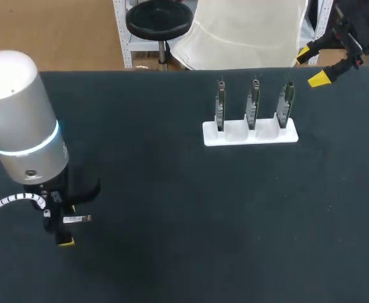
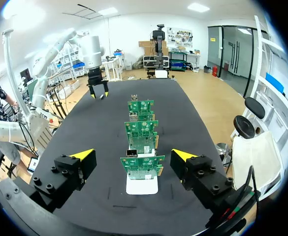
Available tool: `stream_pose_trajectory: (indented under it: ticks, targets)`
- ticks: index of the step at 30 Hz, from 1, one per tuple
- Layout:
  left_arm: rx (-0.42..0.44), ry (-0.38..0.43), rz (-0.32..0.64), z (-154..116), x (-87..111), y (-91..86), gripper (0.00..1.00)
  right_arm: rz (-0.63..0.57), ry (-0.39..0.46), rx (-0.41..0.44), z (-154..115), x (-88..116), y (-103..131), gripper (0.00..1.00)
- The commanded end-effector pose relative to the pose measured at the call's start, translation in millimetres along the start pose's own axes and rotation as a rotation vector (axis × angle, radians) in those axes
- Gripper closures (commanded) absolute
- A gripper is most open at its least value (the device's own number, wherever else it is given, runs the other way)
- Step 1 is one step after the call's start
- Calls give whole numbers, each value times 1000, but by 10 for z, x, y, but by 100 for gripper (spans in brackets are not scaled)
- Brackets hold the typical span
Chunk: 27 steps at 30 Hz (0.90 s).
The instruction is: Pick up the optical module with the left hand, and insert it into the network port with the right hand.
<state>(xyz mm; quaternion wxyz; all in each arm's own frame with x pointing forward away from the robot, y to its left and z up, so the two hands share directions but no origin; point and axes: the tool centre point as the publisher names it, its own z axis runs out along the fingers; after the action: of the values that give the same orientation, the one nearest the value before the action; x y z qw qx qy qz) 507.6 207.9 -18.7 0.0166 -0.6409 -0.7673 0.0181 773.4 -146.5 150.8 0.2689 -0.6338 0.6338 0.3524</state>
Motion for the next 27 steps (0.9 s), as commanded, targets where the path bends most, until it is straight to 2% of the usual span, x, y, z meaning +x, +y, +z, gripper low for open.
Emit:
stream_pose_trajectory:
  ticks: [1,2,3,14,19,23,27]
  targets:
    - [10,-1,2,74,8,14,74,-1,0,3,3,-1,8,0]
    - [11,-1,2,75,8,14,91,-1,0,3,3,-1,8,0]
    - [11,-1,3,77,7,13,100,-1,0,3,3,-1,8,0]
    - [7,-11,-7,84,-17,22,100,-1,0,3,3,-1,8,0]
    - [-10,-53,-62,20,-56,73,100,-1,0,3,3,-1,8,0]
    - [-54,-109,-117,-113,-134,213,100,-1,0,3,3,-1,8,0]
    - [-121,-178,-158,-370,-285,477,100,-1,0,3,3,-1,8,0]
